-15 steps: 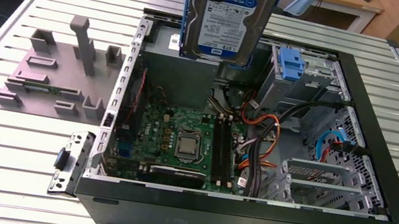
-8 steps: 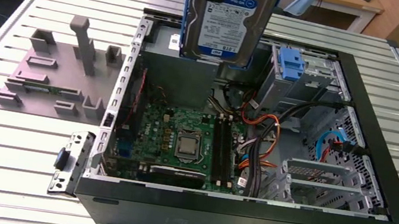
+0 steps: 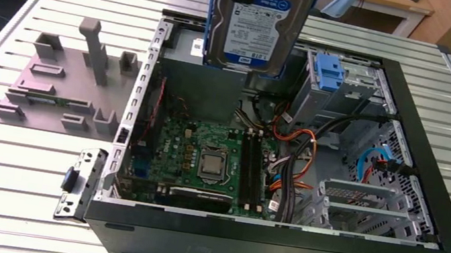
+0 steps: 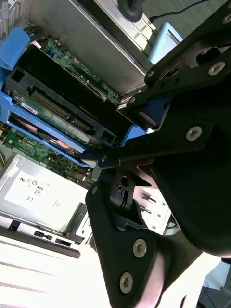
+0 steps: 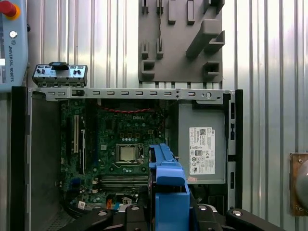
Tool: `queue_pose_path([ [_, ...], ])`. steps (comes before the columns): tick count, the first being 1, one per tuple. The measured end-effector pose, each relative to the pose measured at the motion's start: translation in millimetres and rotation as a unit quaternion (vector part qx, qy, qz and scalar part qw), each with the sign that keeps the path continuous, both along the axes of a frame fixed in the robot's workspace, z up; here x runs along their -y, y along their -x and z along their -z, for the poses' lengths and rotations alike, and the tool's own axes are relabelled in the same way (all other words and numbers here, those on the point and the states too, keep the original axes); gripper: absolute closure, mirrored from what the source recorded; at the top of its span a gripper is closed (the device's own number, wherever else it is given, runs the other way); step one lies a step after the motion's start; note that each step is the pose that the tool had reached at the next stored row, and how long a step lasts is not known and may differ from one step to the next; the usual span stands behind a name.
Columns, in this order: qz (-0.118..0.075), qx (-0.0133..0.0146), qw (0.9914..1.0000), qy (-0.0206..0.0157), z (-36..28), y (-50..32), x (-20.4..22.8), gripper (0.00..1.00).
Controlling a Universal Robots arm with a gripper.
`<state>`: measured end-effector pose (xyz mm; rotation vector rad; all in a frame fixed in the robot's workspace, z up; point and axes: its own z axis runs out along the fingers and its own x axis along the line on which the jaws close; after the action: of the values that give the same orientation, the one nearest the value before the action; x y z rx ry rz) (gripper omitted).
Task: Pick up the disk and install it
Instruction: 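Pick up the disk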
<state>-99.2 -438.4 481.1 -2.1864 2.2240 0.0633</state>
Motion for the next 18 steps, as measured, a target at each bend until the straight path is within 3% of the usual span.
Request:
queue_pose_path([
  [18, 0.0, 0.0, 1.0, 0.0001, 0.4, -0.4, 3.4, 0.64],
])
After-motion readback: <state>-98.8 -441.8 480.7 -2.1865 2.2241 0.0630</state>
